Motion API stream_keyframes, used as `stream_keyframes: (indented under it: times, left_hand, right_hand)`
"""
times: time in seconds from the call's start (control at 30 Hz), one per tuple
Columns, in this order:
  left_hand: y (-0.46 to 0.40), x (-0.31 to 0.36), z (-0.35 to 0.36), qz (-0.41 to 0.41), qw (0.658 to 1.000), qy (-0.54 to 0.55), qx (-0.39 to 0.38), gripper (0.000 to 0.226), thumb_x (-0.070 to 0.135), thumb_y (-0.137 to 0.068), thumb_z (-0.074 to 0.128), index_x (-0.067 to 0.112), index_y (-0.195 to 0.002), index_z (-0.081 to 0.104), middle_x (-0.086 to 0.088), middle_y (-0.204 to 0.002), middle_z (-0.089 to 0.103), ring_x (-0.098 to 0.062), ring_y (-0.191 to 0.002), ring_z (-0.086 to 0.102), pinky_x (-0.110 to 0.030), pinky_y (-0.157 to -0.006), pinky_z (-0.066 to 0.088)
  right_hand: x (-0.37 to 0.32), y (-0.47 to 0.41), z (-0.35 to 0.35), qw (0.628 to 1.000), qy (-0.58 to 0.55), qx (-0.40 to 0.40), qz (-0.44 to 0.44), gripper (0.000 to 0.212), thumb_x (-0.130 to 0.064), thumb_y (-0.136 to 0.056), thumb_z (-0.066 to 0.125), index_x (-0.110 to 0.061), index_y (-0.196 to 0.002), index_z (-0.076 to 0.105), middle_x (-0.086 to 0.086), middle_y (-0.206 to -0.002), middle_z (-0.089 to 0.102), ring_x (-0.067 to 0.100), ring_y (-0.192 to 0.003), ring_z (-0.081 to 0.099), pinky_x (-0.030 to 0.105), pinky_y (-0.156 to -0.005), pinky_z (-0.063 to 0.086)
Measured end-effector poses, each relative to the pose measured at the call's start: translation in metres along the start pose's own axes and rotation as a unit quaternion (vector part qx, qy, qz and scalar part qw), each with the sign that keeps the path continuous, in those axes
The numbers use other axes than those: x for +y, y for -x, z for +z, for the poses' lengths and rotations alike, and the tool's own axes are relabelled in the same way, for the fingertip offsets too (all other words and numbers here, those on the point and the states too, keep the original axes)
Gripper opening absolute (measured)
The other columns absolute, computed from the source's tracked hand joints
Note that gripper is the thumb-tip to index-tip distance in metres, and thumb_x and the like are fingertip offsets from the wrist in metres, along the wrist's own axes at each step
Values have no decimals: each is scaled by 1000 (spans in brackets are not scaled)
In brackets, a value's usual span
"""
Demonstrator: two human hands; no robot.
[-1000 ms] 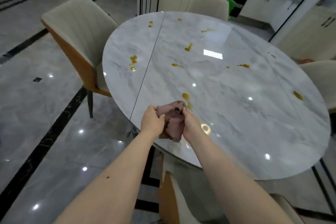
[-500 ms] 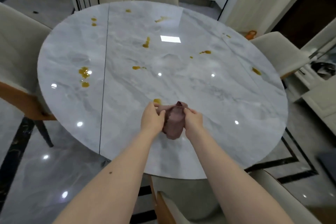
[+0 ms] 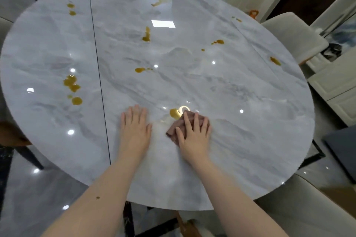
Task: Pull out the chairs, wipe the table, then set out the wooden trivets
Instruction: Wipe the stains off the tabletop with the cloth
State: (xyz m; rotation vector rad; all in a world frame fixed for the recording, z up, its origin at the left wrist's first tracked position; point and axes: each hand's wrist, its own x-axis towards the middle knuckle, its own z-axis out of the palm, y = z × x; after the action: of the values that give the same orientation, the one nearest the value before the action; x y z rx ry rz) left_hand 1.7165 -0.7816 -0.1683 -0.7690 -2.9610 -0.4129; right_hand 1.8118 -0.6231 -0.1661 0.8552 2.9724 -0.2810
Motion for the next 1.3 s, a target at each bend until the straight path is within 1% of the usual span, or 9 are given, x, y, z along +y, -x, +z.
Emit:
stream_keyframes:
  times: [0.23,0.47,0.57,0.73,0.83,1.0,1.1,1.2,1.3]
  left_hand:
    - [-2,-23,15,-16,1000,26,-1,58,36,-94,25,2,-136,47,-19,-143,43,-34,-134,39,-41,-115,14]
    - [-3,-21,14,-21,999,28,11,55,29,-95,24,1,-134,50,-19,-141,46,-34,-132,42,-41,-113,17]
    - [-3,-22,13,-22,999,28,10,55,28,-95,24,1,-135,49,-19,-142,45,-33,-134,40,-42,-113,19]
    - [-1,-23,15,-26,999,23,2,57,30,-96,19,2,-140,42,-16,-147,39,-31,-139,33,-41,-117,14]
    - [-2,-22,17,-31,999,22,9,57,30,-96,18,3,-140,42,-16,-147,39,-30,-139,33,-40,-117,14]
    - [-3,-23,17,-22,998,51,34,54,27,-94,24,0,-132,51,-20,-141,46,-34,-133,41,-41,-114,18]
    - [-2,-25,16,-17,998,48,29,53,26,-95,24,0,-133,50,-19,-141,46,-33,-133,41,-41,-114,19]
    - [-3,-25,16,-23,998,48,24,55,27,-95,21,1,-135,49,-18,-142,45,-32,-135,39,-40,-115,16]
    - [-2,-24,17,-24,999,41,22,56,27,-96,18,1,-137,46,-18,-144,43,-32,-136,37,-39,-116,13]
  right_hand:
    - [-55,-67,6,999,30,-2,31,61,-57,-96,29,-37,-151,13,4,-161,6,39,-145,-6,50,-116,-10]
    - [-70,-65,14,987,28,14,-157,55,-44,-94,23,-33,-147,33,0,-156,29,34,-145,15,42,-117,-3]
    - [-36,-33,15,972,23,4,-232,52,-40,-95,33,-29,-145,36,0,-153,33,34,-144,20,45,-117,6]
    - [10,-61,-1,992,43,14,-118,60,-51,-91,16,-35,-148,26,-2,-157,25,33,-146,12,44,-119,7]
    - [-17,-94,1,999,38,19,-21,53,-48,-98,25,-37,-149,21,-5,-159,17,32,-146,4,45,-118,2]
    - [-82,-73,17,990,16,15,-142,54,-48,-94,29,-35,-146,33,-2,-156,28,34,-145,14,47,-118,6]
    - [-58,-34,17,977,20,10,-211,55,-46,-93,30,-30,-144,39,0,-153,35,35,-144,20,48,-118,11]
    - [-12,-25,9,979,33,19,-202,55,-47,-93,29,-31,-146,36,-2,-153,33,35,-144,20,43,-118,8]
    - [-7,-49,6,994,31,17,-107,64,-54,-88,14,-36,-148,27,-4,-157,25,32,-146,12,44,-119,5]
